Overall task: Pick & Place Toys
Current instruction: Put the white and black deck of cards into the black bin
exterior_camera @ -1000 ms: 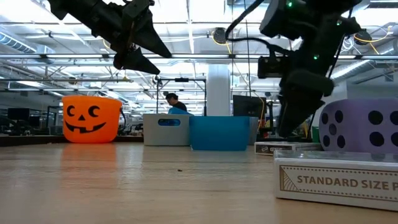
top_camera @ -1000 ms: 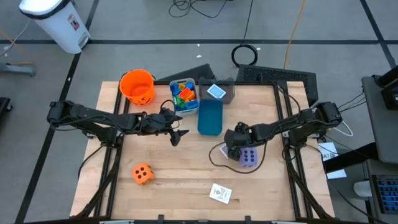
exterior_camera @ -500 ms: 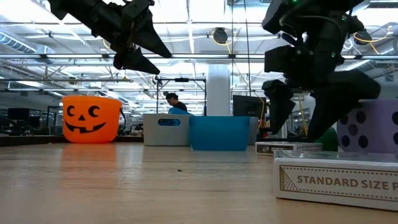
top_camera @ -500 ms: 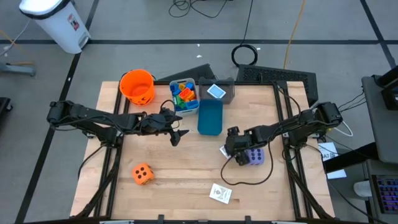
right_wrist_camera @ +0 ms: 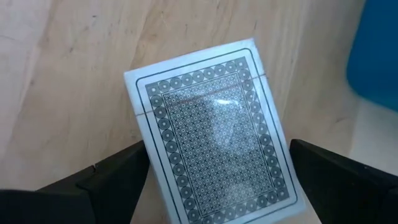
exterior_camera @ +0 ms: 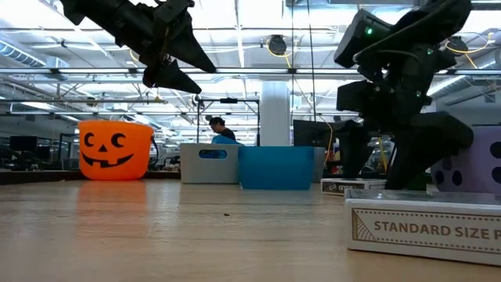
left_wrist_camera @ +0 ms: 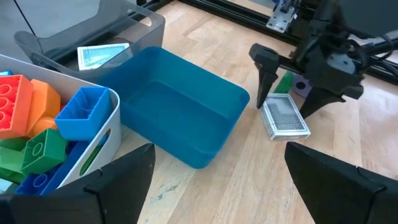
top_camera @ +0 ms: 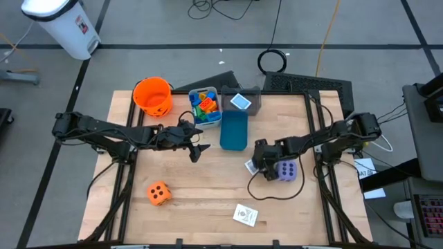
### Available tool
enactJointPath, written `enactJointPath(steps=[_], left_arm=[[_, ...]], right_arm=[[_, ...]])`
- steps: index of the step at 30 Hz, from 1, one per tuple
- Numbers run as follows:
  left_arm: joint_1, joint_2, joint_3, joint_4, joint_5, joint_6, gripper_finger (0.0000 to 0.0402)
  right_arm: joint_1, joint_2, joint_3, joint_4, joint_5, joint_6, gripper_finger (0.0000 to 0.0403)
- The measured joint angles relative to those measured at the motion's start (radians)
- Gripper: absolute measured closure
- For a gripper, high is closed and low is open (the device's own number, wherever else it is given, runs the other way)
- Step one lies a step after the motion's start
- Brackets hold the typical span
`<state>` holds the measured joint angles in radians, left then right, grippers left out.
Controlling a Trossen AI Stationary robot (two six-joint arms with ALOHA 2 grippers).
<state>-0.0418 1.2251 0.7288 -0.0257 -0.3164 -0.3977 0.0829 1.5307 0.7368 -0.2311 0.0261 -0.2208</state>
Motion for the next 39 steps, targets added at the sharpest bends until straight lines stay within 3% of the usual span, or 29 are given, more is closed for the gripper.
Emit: enactJointPath(steps=[7,12,17,24,39], left_arm=[[0.001,0.000,0.000,0.000,0.000,0.000,0.0037],[0.001,0.000,0.000,0.000,0.000,0.000,0.0037],[0.001,0.000,0.000,0.000,0.000,0.000,0.0037],[0.001,0.000,0.000,0.000,0.000,0.000,0.0037],[0.001,0.000,0.000,-0.001,0.000,0.000,0.0037]], right_arm=[[-0.057,-0.001,-0.056,0.039,-0.107,0.001,0.0040],[-0.063,-0.008,-0.057,0.046,-0.112,-0.003,0.0095],[-0.062,-0.005,-0.037,0.041,-0.115,0.008,0.0095],[-0.062,-0.003,0.097,-0.025,-0.105,0.137,0.0095],[-0.038,-0.003,0.328,-0.092,-0.104,0.079,0.0092]])
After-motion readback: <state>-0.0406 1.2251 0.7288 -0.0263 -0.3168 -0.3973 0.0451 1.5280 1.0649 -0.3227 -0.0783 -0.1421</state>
